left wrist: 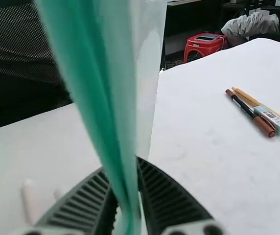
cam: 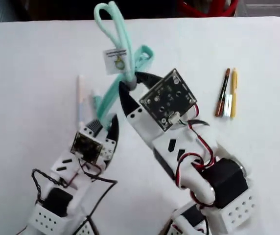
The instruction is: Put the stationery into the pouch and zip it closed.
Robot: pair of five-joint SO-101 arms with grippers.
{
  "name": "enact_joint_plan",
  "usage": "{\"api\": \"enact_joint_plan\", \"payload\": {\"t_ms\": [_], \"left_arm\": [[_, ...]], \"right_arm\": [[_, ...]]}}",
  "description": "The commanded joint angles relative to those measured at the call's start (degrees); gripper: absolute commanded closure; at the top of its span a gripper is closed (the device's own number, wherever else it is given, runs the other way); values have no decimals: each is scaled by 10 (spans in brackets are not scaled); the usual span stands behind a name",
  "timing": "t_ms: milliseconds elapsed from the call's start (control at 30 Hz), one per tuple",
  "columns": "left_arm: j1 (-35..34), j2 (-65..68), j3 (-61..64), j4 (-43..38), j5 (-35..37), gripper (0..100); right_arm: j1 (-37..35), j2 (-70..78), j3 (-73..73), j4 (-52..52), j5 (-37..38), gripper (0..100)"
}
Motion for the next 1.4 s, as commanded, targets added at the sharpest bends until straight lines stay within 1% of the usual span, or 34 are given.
{"api": "enact_joint_plan", "payload": {"t_ms": [0, 133, 267, 500, 533, 667, 700, 833, 933, 1000, 1100, 1200, 1267, 1367], "left_arm": [[-4, -7, -58, 33, -1, 977], [-4, -7, -69, 46, 7, 977], [-3, -8, -71, 49, 21, 977], [1, -8, -71, 44, 24, 971], [6, -8, -71, 36, 24, 955], [38, -8, -60, 11, 25, 843], [39, -8, -59, 6, 25, 836], [36, -8, -55, -26, 25, 835], [40, -8, -55, -29, 25, 835], [37, -8, -45, -33, 24, 858], [40, -8, -15, -80, 13, 978], [51, -8, 14, -98, -26, 979], [60, -7, 12, -80, -31, 976], [49, -7, -21, -66, -28, 979]], "right_arm": [[18, -7, -20, 19, 4, 981], [73, -7, 23, 17, 4, 981], [95, -9, 82, 17, 4, 981], [91, -8, 97, 10, 3, 981], [91, -8, 99, 2, 3, 981], [91, -7, 99, -7, 3, 981], [88, -7, 99, -7, 3, 981], [84, -7, 100, -4, 3, 981], [82, -7, 100, -5, 3, 981], [84, -7, 100, -7, 3, 981], [86, -7, 100, -7, 3, 981], [87, -7, 100, -7, 3, 981], [98, -7, 100, -7, 3, 981], [111, -10, 100, -7, 3, 981]]}}
